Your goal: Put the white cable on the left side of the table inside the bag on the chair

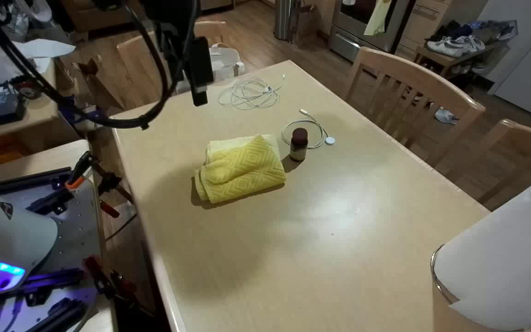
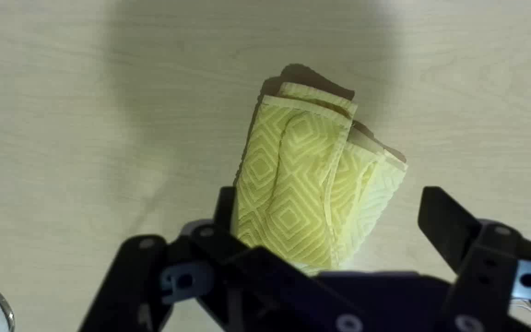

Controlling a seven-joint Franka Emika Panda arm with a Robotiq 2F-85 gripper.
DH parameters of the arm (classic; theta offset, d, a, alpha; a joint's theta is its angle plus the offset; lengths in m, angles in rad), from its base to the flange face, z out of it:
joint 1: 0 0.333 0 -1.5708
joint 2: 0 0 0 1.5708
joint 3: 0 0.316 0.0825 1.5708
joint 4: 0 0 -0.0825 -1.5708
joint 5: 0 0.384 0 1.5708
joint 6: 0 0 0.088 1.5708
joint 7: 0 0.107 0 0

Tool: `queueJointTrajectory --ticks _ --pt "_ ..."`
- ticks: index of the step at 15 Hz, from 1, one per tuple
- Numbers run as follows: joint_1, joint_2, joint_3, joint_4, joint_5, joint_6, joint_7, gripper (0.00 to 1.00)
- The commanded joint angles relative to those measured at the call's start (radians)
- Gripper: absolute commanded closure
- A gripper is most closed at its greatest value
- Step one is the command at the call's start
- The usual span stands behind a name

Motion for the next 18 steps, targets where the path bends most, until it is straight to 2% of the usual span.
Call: queueJointTrajectory --ticks 1,7,8,13,16,18 --pt "-0.005 0.0 0.005 0.001 0.002 -0.002 -0.001 0.0" --pt "-0.005 0.0 0.004 0.001 0.002 -0.002 -0.001 0.0" --pt "-0.006 0.004 0.007 -0.003 -0.005 0.025 0.007 0.0" --pt "0.045 0.073 0.005 -0.036 0.115 0.21 -0.086 0.0" --pt "0.092 0.107 0.02 -0.053 0.174 0.366 -0.176 0.0" --pt "0.115 0.112 0.06 -0.038 0.115 0.372 -0.191 0.0"
